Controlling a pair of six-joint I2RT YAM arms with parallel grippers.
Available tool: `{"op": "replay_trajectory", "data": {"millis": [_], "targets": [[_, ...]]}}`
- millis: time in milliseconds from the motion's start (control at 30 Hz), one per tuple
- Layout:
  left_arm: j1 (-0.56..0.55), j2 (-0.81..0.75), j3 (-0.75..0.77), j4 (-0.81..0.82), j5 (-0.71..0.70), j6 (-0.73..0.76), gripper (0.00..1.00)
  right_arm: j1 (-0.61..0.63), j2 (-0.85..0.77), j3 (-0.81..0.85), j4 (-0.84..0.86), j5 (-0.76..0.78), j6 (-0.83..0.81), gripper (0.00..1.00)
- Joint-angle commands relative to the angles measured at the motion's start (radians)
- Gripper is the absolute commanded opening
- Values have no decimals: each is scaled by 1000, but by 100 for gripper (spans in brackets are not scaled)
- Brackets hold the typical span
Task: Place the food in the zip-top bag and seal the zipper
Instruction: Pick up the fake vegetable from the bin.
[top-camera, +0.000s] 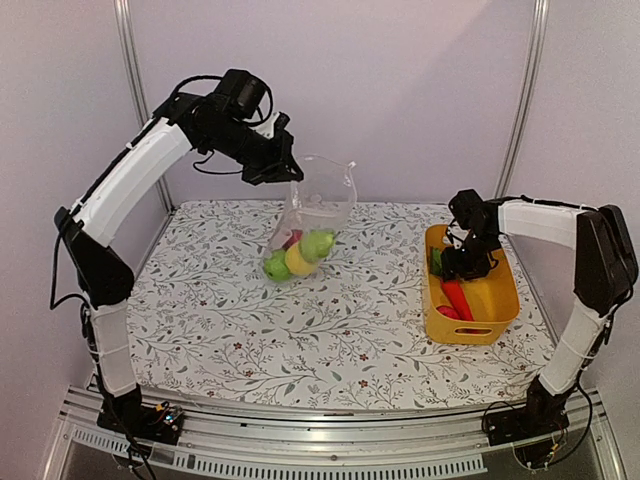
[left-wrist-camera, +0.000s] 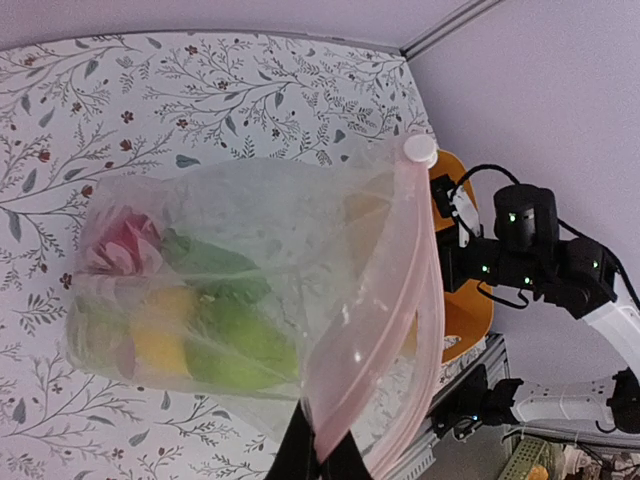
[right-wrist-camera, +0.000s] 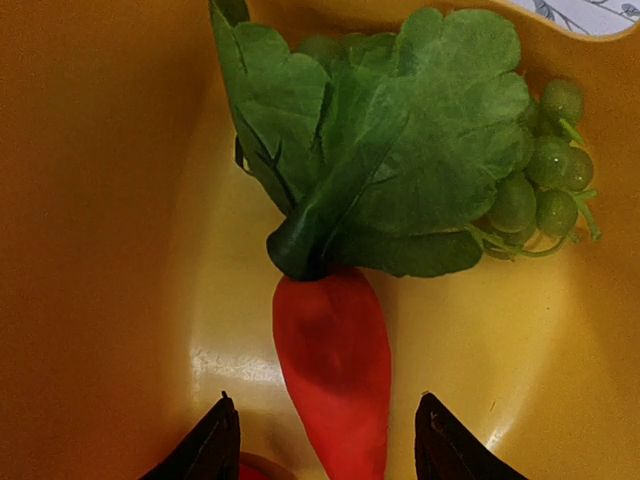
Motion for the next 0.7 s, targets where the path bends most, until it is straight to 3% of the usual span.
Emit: {"op": "replay_trajectory", "data": {"millis": [0,100,233,400,533,667], "targets": [[29,-35,-95,-18,27,-13,0,-4,102,65,24,33,-21,58],[30,-115,-229,94,79,-38,0,-5,159,97,31,52,-22,57],[26,-136,-274,94,87,-49,0,-5,208,120,46,50,-27,52],[13,-144,-277,98,98,-57,0,-7,247,109,59,51,-26,45],[8,-141,-253,98,119,-71,0,-11,238,85,59,46,-20,33],[-7,-133,-216,101,142,-90,0,-11,126,76,44,72,-12,28]]}}
